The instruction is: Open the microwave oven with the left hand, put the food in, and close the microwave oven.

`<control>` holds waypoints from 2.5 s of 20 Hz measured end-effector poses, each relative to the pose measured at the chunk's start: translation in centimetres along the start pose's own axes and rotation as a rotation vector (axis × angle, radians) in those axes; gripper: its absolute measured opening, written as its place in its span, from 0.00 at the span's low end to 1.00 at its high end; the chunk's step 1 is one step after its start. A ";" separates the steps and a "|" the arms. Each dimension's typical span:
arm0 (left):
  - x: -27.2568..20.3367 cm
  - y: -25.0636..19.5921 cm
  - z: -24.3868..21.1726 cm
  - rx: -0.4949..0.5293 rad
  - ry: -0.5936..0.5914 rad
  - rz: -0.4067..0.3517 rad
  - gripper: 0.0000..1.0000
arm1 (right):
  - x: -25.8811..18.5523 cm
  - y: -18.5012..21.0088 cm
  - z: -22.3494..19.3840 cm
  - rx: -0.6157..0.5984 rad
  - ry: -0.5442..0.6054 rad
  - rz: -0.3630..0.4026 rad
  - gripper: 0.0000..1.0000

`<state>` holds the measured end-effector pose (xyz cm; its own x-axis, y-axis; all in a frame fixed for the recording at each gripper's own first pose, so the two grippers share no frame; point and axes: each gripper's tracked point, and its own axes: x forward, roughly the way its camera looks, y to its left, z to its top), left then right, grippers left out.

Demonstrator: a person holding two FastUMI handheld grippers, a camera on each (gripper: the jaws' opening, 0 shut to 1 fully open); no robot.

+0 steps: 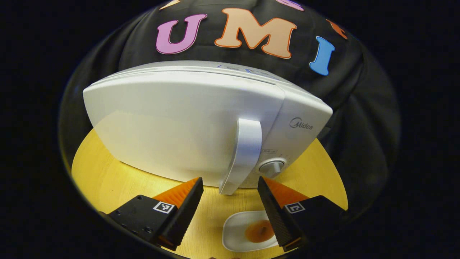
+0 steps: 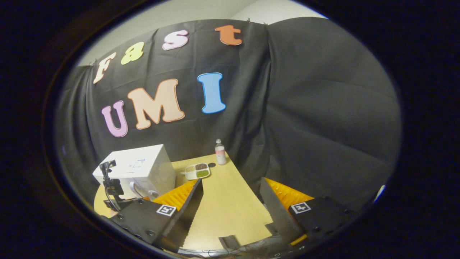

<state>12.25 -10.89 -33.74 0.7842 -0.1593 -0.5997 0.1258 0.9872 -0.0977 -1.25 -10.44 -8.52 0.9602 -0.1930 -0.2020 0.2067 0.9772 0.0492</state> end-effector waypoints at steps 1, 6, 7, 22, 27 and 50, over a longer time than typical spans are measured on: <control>0.3 0.1 0.0 0.002 0.000 0.005 0.93 | 0.0 -0.2 0.0 -0.003 0.001 -0.007 0.99; 1.2 0.4 0.0 0.023 0.010 0.013 0.72 | 0.3 -0.7 -0.4 0.007 0.015 -0.028 0.99; 1.5 0.3 0.0 0.019 0.011 0.008 0.63 | 0.2 -0.7 -0.5 0.009 0.018 -0.030 0.99; 1.6 -0.1 -0.3 0.116 -0.004 0.030 0.10 | -1.2 0.3 -0.9 -0.003 0.016 -0.011 0.99; 1.5 -0.1 -0.3 0.094 -0.032 0.041 0.05 | -1.8 0.8 -2.1 -0.020 0.029 -0.005 0.99; -13.4 8.4 -9.8 -0.015 -0.032 0.183 0.92 | -3.1 1.9 -9.0 -0.114 0.146 0.122 0.93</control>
<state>-3.18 -0.45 -34.31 0.8119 0.0238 -0.5833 -0.0297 0.9996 -0.0006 -5.51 -7.15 -16.57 0.9378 -0.0658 -0.3410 0.0599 0.9978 -0.0277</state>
